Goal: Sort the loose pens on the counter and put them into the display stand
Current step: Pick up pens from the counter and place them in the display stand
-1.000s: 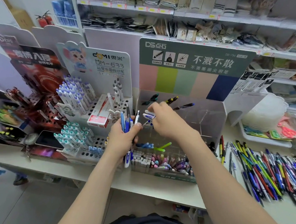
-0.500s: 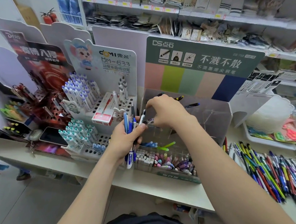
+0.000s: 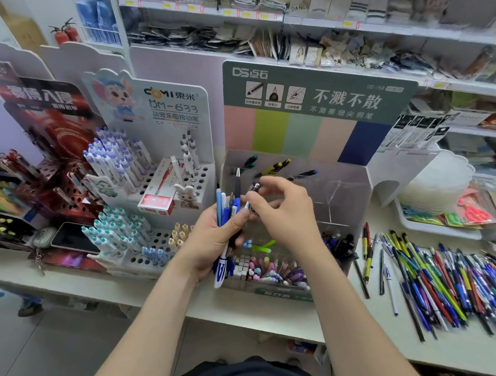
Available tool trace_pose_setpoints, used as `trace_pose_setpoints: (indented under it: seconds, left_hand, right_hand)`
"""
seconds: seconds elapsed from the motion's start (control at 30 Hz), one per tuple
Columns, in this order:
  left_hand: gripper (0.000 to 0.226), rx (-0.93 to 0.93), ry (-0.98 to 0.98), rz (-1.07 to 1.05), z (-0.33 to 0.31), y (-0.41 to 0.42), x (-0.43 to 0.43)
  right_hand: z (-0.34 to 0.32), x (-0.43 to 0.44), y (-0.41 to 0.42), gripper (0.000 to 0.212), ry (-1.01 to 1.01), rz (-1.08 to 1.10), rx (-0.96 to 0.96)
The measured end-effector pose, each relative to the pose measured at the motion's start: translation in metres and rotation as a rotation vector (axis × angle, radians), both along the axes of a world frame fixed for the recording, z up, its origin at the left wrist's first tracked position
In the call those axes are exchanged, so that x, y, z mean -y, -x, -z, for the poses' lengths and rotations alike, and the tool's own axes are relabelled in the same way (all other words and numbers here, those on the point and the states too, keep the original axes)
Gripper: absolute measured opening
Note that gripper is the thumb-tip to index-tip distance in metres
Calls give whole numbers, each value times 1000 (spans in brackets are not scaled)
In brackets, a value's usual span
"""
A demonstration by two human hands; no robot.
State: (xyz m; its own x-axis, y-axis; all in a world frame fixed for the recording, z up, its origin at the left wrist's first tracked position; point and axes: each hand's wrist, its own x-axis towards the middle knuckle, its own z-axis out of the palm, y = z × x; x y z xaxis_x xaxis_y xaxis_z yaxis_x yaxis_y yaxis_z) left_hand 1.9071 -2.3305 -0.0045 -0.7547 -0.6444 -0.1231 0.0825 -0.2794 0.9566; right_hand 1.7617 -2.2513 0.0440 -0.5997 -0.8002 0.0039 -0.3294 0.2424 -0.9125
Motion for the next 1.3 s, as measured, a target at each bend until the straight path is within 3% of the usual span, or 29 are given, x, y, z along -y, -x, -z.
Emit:
trace_pose_setpoints:
  seconds: [0.07,0.2,0.37,0.53,0.77,0.93,1.03,1.13,1.2,1.3]
  left_hand:
    - [18,8,28,51,-6,6,-4]
    - [34,30,24,102,-15,25,-12]
    - [37,79,-34,58,-13,44,-21]
    - [46,33,-225,44,-16,62,-32]
    - [68,8,-345,89,-23,78,-43]
    - [81,2,-396,85,-25,87,-47]
    - [78,25,-397,97,-26,91,-51]
    - [74,70,-351,78,-28,95,-54]
    - [77,83,-332,59,-29,95,-55]
    - [71,81,-251,65,-27,94,-56]
  right_hand:
    - [-1,-9,5,11,20,-25,137]
    - [-5,-18,16,18,273,216,359]
    - [-3,-26,46,18,489,420,141]
    - [-1,-35,78,21,662,600,-295]
    - [39,-27,121,20,285,339,-613]
    - [45,-37,112,26,142,401,-746]
    - [27,-53,85,11,300,286,-558]
    - [6,-61,65,18,128,46,-71]
    - [2,-63,65,19,17,4,45]
    - [1,-61,67,13,12,2,161]
